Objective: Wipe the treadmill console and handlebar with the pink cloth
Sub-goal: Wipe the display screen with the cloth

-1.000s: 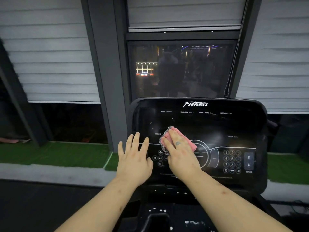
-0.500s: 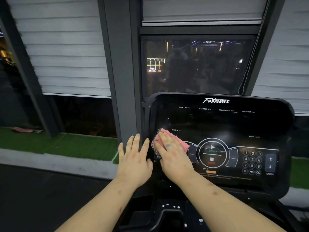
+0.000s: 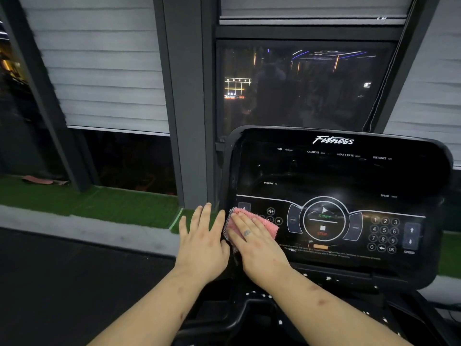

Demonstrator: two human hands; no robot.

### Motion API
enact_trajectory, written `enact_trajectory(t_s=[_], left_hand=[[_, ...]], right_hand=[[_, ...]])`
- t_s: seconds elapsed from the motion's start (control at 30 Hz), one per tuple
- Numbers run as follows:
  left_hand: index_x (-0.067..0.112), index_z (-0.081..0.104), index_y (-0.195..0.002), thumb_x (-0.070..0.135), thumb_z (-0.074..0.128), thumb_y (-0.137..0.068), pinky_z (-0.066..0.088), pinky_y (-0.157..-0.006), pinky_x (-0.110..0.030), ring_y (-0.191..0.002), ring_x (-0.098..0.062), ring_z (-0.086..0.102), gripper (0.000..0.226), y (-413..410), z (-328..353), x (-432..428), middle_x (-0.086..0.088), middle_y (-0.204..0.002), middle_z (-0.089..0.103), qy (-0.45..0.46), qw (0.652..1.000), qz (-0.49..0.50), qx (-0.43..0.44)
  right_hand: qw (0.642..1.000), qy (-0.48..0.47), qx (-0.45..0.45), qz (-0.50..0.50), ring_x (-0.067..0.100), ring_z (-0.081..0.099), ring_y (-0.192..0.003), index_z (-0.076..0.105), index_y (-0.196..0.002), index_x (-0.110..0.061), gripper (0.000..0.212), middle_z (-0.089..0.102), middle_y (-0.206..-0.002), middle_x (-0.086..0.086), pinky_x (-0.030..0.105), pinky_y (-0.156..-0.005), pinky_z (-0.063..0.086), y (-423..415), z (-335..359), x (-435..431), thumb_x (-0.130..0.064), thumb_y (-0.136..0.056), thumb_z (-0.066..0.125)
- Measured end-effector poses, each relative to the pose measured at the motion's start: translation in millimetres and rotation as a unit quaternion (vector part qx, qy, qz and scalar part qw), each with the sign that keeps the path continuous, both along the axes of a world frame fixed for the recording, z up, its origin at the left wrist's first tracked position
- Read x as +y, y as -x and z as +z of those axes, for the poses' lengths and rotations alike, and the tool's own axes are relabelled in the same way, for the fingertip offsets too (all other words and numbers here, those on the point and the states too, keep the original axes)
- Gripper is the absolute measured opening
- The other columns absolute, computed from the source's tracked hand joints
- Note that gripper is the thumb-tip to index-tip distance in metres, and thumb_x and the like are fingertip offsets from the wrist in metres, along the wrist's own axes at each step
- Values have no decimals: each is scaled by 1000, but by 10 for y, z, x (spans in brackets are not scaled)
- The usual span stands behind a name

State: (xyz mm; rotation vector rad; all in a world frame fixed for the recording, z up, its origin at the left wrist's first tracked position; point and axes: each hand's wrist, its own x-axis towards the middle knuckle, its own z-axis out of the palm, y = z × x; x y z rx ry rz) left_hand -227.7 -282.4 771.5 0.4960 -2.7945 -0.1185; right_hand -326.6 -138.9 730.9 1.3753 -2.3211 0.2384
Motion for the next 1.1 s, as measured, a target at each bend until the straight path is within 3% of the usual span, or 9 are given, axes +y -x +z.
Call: enact_trajectory(t_s=[0.17,0.3,0.47,0.63,0.8,0.93,1.1], left_hand=[[32,8,-165,42,43,-101,-3,-127,-56,-160,-26,-8,73,-36,-45,24,-5,-173,-5,1,1000,-3,-3],[31,10,-164,41,45,-100,-1,-127,-57,-160,-27,-5,73,-20,-64,74,-6,-173,-2,3,1000,-8,7],[30,16,-164,38,46,-99,3,-128,-58,-159,-28,0,72,78,-56,268,-8,-173,3,9,999,-31,32],[29,14,-165,38,44,-99,2,-128,-56,-159,-27,-6,72,215,-60,571,-8,-173,-1,16,997,-62,36],[27,30,-161,37,52,-94,9,-128,-56,-159,-28,8,70,345,-104,826,-9,-171,14,24,994,-83,63],[26,38,-157,35,56,-92,15,-127,-55,-156,-27,18,68,437,-88,1019,-9,-167,26,37,991,-95,81],[27,33,-158,35,51,-95,5,-127,-51,-157,-24,12,66,534,-76,1271,-5,-168,21,39,990,-111,80]], right_hand=[[998,-54,34,9,26,33,-153,58,-145,-17,59,40,-163,10,50,-119,37,-4,-52,145,-23,-92,33],[994,-101,50,8,26,27,-155,53,-149,-18,62,32,-166,10,46,-128,20,59,-42,367,-22,-93,28],[991,-128,50,-8,26,26,-155,54,-150,-19,65,31,-167,10,44,-122,11,132,-19,671,-21,-91,26],[988,-141,51,-24,25,23,-156,54,-150,-19,65,28,-168,10,45,-123,12,207,-20,1023,-20,-90,28],[988,-131,75,-33,25,35,-152,63,-142,-21,62,40,-162,10,44,-121,19,274,42,1383,-18,-87,34],[987,-138,72,-42,26,33,-153,60,-144,-21,65,37,-164,12,46,-120,21,368,16,1666,-16,-85,33],[987,-133,72,-49,26,30,-154,58,-146,-20,67,34,-165,13,46,-120,21,468,9,1993,-13,-81,44]])
